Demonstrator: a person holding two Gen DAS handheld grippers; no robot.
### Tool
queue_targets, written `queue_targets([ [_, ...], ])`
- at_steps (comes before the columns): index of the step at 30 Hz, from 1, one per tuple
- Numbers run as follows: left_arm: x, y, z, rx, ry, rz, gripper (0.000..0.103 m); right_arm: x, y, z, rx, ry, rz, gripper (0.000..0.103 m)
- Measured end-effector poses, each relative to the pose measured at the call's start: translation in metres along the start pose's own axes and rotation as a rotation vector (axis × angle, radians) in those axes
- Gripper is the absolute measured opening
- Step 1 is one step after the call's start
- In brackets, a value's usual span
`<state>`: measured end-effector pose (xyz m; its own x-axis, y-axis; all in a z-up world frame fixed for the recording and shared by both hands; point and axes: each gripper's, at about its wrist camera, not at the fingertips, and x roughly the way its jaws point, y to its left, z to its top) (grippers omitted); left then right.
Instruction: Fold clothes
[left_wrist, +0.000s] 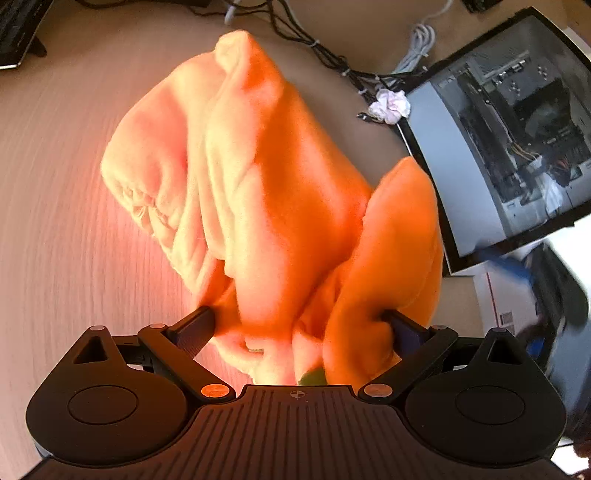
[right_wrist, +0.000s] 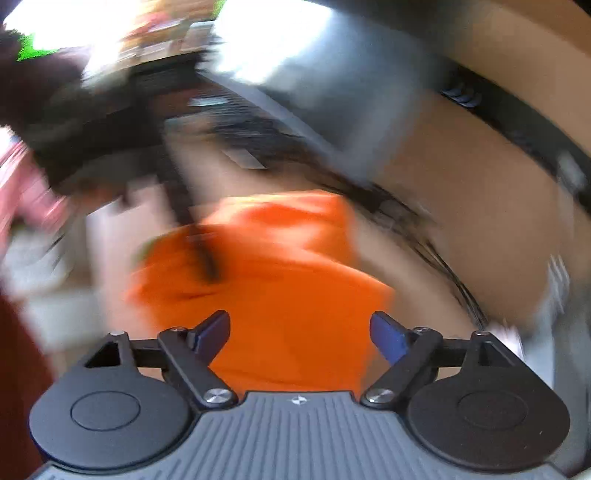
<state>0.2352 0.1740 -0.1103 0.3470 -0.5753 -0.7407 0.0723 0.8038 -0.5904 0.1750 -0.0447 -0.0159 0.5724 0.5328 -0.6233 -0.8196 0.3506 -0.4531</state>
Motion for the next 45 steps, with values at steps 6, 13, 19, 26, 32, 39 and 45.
queue_targets([
  [6, -0.003, 0.0, 0.005, 0.002, 0.004, -0.014, 0.101, 0.045, 0.037, -0.004, -0.334, 0.075, -0.034, 0.084],
  [13, -0.064, -0.029, -0.009, 0.247, -0.165, 0.115, 0.101, 0.068, 0.0, 0.024, -0.159, 0.23, 0.14, 0.069],
  [19, -0.076, -0.058, -0.014, 0.555, -0.261, 0.053, 0.101, 0.067, -0.042, 0.044, 0.262, 0.317, 0.354, 0.063],
  [26, -0.03, -0.059, -0.001, 0.634, -0.13, 0.011, 0.1, 0.048, -0.07, 0.02, 0.615, 0.303, 0.44, 0.058],
  [32, -0.023, -0.034, 0.028, 0.48, -0.116, 0.04, 0.099, 0.007, -0.054, 0.026, 0.384, 0.168, 0.159, 0.07],
  [39, -0.013, 0.016, 0.064, 0.08, -0.068, -0.063, 0.099, 0.01, 0.034, 0.018, -0.293, 0.051, -0.044, 0.084],
  [45, -0.007, 0.036, 0.077, -0.084, -0.046, -0.127, 0.099, 0.054, 0.061, 0.002, -0.533, 0.028, -0.136, 0.083],
])
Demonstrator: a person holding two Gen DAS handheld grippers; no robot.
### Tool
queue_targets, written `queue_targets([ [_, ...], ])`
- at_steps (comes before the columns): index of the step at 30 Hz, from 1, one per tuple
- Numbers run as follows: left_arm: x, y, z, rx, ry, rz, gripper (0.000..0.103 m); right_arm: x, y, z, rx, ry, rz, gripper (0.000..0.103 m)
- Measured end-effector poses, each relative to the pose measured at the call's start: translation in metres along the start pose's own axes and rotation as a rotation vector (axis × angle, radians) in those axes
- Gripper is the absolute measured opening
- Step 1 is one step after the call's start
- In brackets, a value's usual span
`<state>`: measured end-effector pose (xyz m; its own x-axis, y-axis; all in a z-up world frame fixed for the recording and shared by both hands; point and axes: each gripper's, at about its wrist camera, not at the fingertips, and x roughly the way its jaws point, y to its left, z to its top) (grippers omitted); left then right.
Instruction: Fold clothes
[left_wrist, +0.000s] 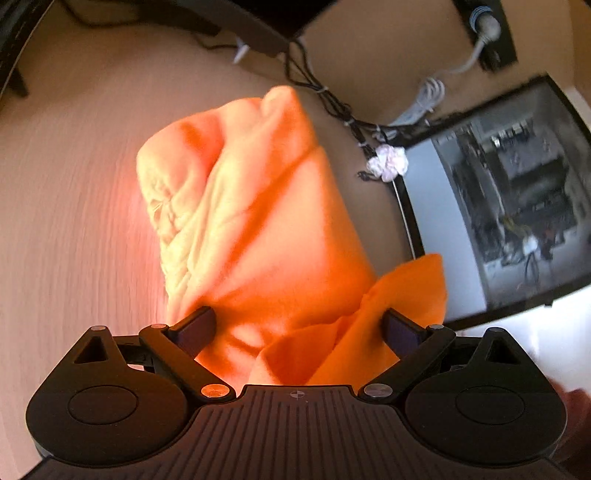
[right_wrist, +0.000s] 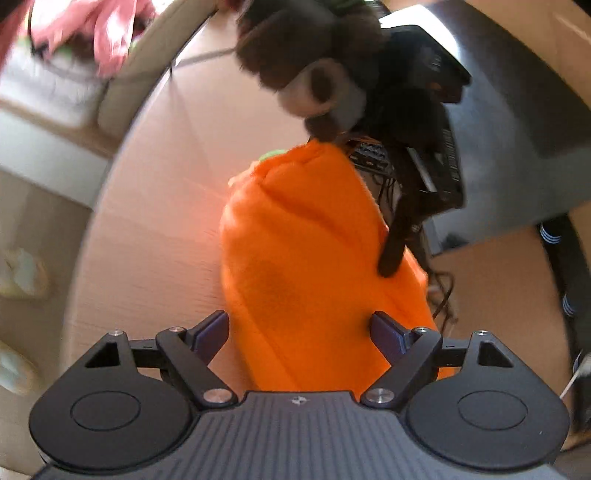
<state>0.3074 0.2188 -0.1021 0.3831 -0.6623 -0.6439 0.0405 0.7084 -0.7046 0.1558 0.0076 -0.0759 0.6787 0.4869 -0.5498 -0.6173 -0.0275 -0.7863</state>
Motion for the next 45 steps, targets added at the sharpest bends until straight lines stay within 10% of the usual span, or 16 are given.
queue_targets([
  [4, -0.004, -0.001, -0.005, 0.048, -0.005, 0.003, 0.099, 0.021, -0.028, 0.011, 0.161, 0.082, 0.149, 0.064],
  [13, -0.077, -0.052, -0.04, 0.54, -0.096, -0.04, 0.102, -0.031, -0.112, 0.038, 0.647, 0.152, 0.524, 0.043],
  [19, -0.031, -0.062, -0.045, 0.571, -0.015, 0.008, 0.103, -0.095, -0.109, 0.052, 0.66, 0.156, 0.803, 0.043],
  [25, 0.031, -0.062, -0.092, 0.704, 0.223, 0.063, 0.103, -0.08, -0.128, 0.047, 0.744, 0.227, 0.887, 0.043],
  [28, 0.019, -0.044, -0.081, 0.621, 0.157, 0.047, 0.102, -0.054, -0.132, 0.042, 0.739, 0.241, 0.957, 0.044],
  [36, -0.082, 0.01, -0.052, 0.384, -0.087, 0.04, 0.102, 0.018, -0.153, 0.015, 0.873, 0.209, 0.991, 0.052],
  [45, -0.092, -0.02, -0.071, 0.473, -0.123, 0.154, 0.102, 0.047, -0.164, 0.004, 0.842, 0.156, 0.683, 0.084],
])
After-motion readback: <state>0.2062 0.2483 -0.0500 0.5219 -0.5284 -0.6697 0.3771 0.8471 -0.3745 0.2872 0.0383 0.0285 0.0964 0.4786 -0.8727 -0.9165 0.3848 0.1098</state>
